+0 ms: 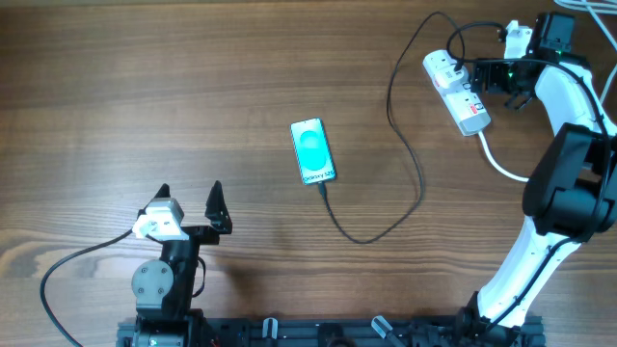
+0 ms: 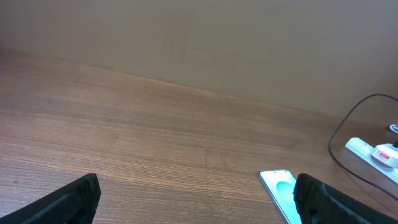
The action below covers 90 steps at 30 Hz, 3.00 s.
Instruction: Plug charger to phone and switch on socket
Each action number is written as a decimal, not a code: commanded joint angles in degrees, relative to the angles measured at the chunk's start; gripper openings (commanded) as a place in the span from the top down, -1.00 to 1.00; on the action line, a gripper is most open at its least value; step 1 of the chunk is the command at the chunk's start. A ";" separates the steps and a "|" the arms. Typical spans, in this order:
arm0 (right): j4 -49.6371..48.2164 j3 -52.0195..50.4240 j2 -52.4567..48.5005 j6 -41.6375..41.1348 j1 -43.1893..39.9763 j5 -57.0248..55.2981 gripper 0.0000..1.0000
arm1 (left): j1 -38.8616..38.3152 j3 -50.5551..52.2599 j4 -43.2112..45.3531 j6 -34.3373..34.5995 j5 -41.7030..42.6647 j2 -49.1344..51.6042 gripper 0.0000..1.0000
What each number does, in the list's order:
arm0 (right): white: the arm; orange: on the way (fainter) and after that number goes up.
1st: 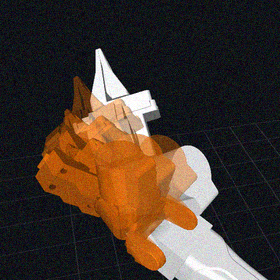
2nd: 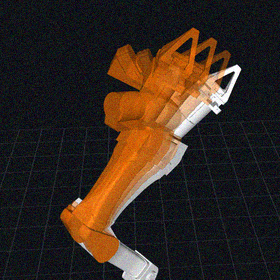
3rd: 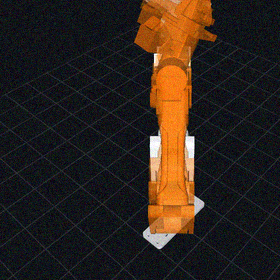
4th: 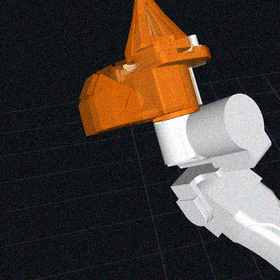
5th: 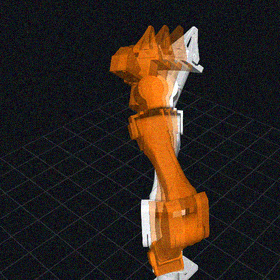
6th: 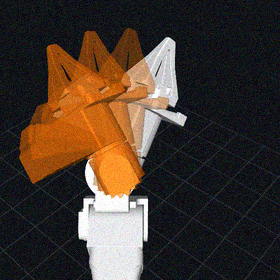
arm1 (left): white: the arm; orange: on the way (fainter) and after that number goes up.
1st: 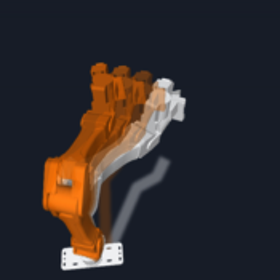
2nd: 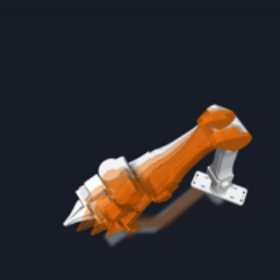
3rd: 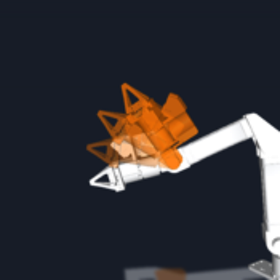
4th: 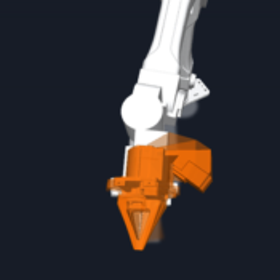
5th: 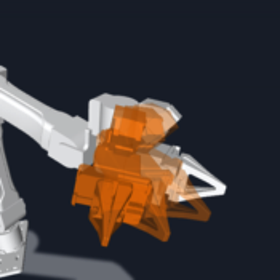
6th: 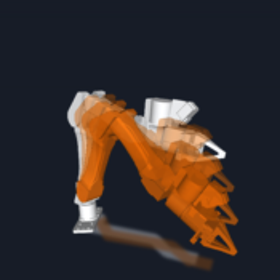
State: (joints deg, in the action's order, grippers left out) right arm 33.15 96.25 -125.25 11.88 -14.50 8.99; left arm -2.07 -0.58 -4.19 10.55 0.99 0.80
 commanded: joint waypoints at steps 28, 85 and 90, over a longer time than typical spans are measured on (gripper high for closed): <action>0.35 1.14 7.52 0.09 0.17 1.20 -1.00 | 0.48 0.26 -0.22 -1.16 0.70 -0.63 -1.00; -59.34 -93.94 65.66 5.25 10.91 15.54 -1.00 | 0.48 0.26 -0.22 -1.16 0.70 -0.63 -1.00; -55.43 -95.97 74.69 2.86 10.91 14.99 -0.99 | 0.48 0.26 -0.22 -1.16 0.70 -0.63 -1.00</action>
State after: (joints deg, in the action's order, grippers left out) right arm -24.16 0.45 -55.13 17.80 -3.88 23.97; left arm -2.07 -0.60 -4.16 10.52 0.99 0.78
